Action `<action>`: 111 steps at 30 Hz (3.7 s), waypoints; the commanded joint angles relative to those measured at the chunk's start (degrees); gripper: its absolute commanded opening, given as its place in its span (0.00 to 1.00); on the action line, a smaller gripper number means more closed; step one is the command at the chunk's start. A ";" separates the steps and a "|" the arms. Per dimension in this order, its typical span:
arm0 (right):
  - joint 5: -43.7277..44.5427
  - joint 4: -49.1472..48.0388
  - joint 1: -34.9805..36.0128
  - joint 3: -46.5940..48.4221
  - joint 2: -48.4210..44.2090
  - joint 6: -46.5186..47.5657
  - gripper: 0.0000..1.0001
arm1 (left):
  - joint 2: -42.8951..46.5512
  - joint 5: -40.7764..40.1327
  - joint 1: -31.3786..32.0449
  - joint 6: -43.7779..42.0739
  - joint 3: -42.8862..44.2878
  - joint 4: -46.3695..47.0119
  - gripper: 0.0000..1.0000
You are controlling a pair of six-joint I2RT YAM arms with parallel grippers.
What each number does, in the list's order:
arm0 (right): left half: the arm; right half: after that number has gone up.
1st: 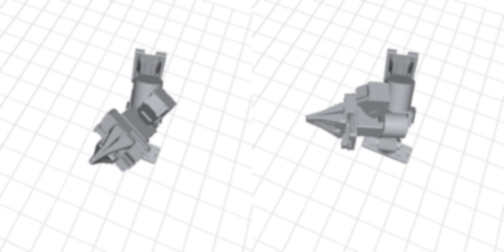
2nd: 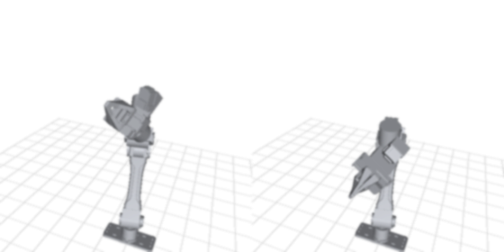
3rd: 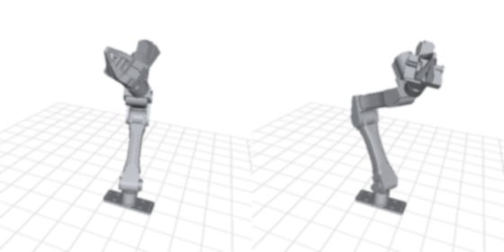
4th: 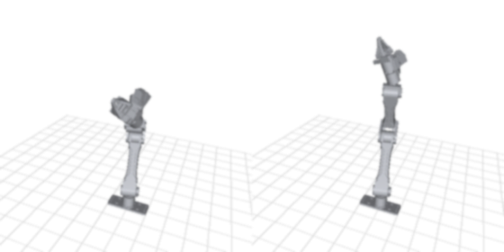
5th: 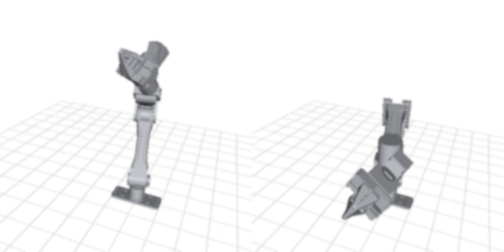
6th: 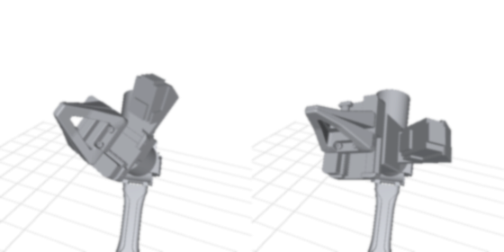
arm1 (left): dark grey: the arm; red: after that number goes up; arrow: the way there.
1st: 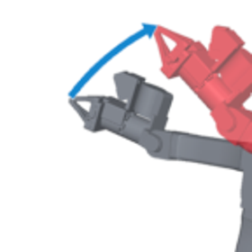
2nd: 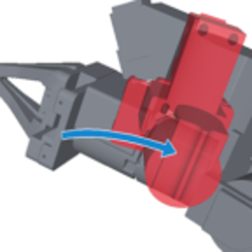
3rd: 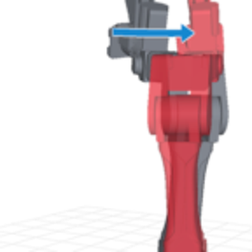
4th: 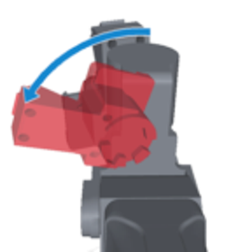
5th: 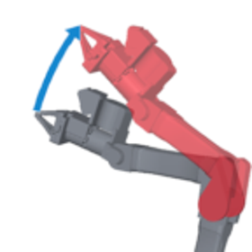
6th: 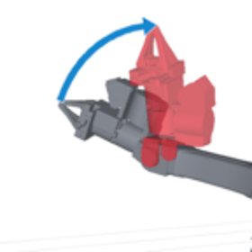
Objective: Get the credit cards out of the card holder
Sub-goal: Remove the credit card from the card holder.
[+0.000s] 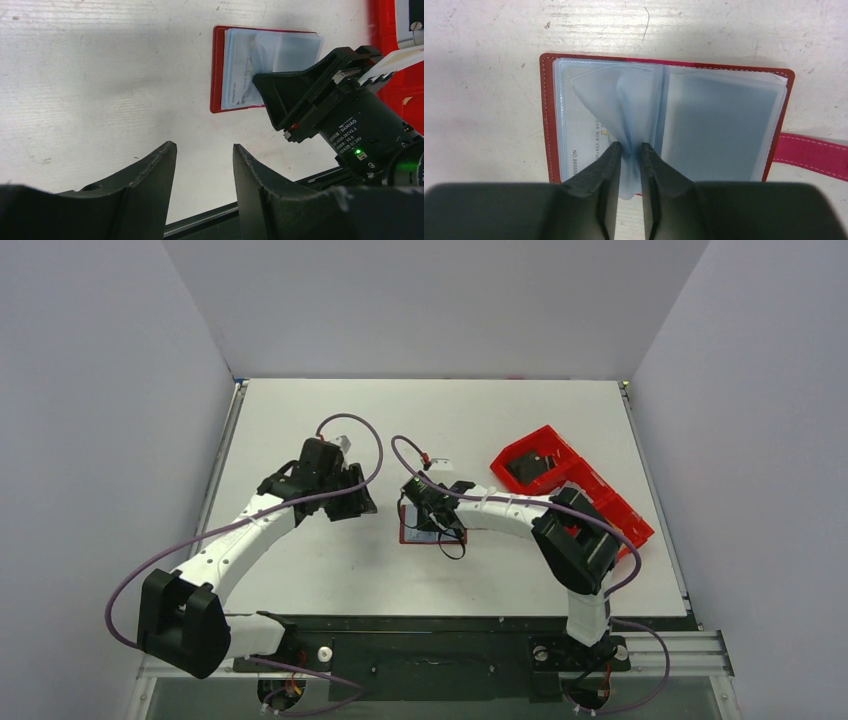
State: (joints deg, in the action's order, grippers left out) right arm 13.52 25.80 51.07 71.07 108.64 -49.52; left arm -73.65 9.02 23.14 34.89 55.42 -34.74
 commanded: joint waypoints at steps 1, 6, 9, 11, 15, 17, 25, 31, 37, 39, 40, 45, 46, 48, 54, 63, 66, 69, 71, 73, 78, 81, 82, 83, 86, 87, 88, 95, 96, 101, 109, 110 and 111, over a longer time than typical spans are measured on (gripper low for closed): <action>-4.48 -2.24 0.61 -2.91 1.30 2.23 0.09 | 0.54 0.20 -0.24 0.98 -0.79 2.23 0.43; -10.67 -9.11 0.47 -5.99 -0.72 3.20 0.00 | -0.72 2.53 -0.15 2.56 -2.15 4.58 0.43; -16.03 -13.79 0.08 -8.97 -1.64 3.61 0.00 | -1.80 4.76 0.36 3.75 -3.00 7.30 0.43; -19.40 -17.84 -0.18 -11.00 -2.42 3.90 0.00 | -3.60 5.71 1.05 4.80 -3.29 8.91 0.42; -24.36 -23.90 -0.93 -13.78 -3.25 4.10 0.00 | -6.79 6.78 2.36 6.87 -3.92 12.16 0.40; -26.31 -26.07 -1.27 -14.82 -3.40 4.07 0.00 | -8.72 6.96 2.69 7.68 -4.26 14.15 0.40; -29.39 -30.80 -2.55 -17.25 -3.03 3.32 0.00 | -16.48 7.43 3.05 8.67 -3.59 20.15 0.40; -30.33 -32.01 -3.37 -17.94 -2.99 3.19 0.00 | -20.65 5.55 3.14 7.70 -2.65 20.70 0.40; -30.81 -32.11 -3.56 -17.72 -2.78 3.14 0.00 | -22.78 6.92 3.22 7.72 -2.83 22.79 0.36; -30.83 -31.64 -3.69 -17.28 -2.98 3.34 0.00 | -23.19 7.06 3.23 7.79 -2.73 23.02 0.32; -30.70 -31.36 -3.69 -17.06 -3.12 3.70 0.01 | -23.29 7.11 3.23 7.76 -2.75 23.26 0.30; -30.01 -28.28 -4.07 -14.75 -4.98 5.38 0.14 | -24.24 7.18 3.23 7.88 -2.69 23.58 0.14; -29.94 -28.01 -4.15 -14.52 -5.26 5.63 0.16 | -24.15 7.17 3.23 7.90 -2.69 23.58 0.13; -29.77 -27.14 -4.52 -14.13 -6.10 6.01 0.23 | -23.83 7.03 3.23 7.99 -2.83 23.54 0.08; -29.19 -22.97 -5.86 -14.19 -11.06 7.68 0.36 | -23.16 7.05 3.30 7.68 -2.09 22.62 0.02; -28.00 -19.86 -7.24 -15.01 -17.91 8.57 0.39 | -22.53 8.24 5.41 7.04 0.24 21.55 0.22; -27.52 -18.93 -7.51 -15.13 -18.67 8.80 0.39 | -22.23 9.02 6.06 7.22 0.89 21.79 0.29; -27.22 -18.71 -7.69 -15.71 -19.21 8.76 0.39 | -22.39 9.62 6.65 7.37 1.49 22.08 0.32; -26.85 -18.53 -7.92 -16.15 -19.75 8.62 0.38 | -22.48 9.94 7.00 7.51 1.97 22.27 0.33; -26.35 -18.37 -8.22 -16.88 -20.93 8.46 0.38 | -22.67 10.14 7.27 7.62 2.37 22.27 0.33; -24.85 -18.20 -9.37 -18.58 -24.45 8.13 0.38 | -23.50 10.61 8.35 7.81 3.84 22.39 0.33; -23.47 -17.49 -9.96 -19.47 -26.90 8.04 0.37 | -24.72 10.55 9.04 7.97 4.86 22.46 0.33; -23.20 -17.38 -10.07 -19.69 -27.38 7.97 0.38 | -25.11 10.53 9.47 8.07 5.05 22.62 0.33; -22.82 -17.15 -10.19 -20.08 -28.21 7.91 0.38 | -25.95 10.50 9.60 8.15 5.49 22.75 0.33; -22.41 -16.64 -10.42 -20.69 -29.28 7.86 0.37 | -28.07 10.70 10.21 8.44 6.26 23.29 0.33; -22.27 -16.50 -10.45 -21.01 -29.63 7.86 0.37 | -29.01 10.83 10.32 8.66 6.47 23.57 0.33; -22.20 -16.41 -10.46 -21.17 -29.72 7.81 0.37 | -29.93 10.88 10.54 8.77 6.60 24.02 0.33; -21.98 -16.02 -10.48 -22.44 -30.40 7.42 0.37 | -32.20 10.91 11.41 9.22 7.16 24.49 0.33; -22.06 -16.08 -10.49 -22.46 -30.39 7.37 0.37 | -31.70 10.79 11.41 9.18 7.27 24.26 0.33; -23.10 -16.18 -10.27 -22.00 -29.94 6.96 0.37 | -28.29 8.58 10.78 8.00 8.16 20.44 0.33; -25.83 -17.10 -7.27 -18.02 -24.89 5.75 0.36 | -19.45 3.54 7.54 5.97 6.55 13.59 0.33; -26.81 -18.00 -6.94 -17.51 -23.65 5.44 0.36 | -17.90 2.63 6.90 5.69 5.80 13.14 0.33; -27.42 -19.13 -6.86 -17.07 -22.99 4.73 0.36 | -16.52 2.17 6.56 5.57 5.38 12.05 0.33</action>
State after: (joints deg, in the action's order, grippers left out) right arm -11.18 10.66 42.87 50.50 82.52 -42.92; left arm -96.42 14.90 31.66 42.30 60.88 -18.92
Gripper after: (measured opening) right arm 0.361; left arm 0.331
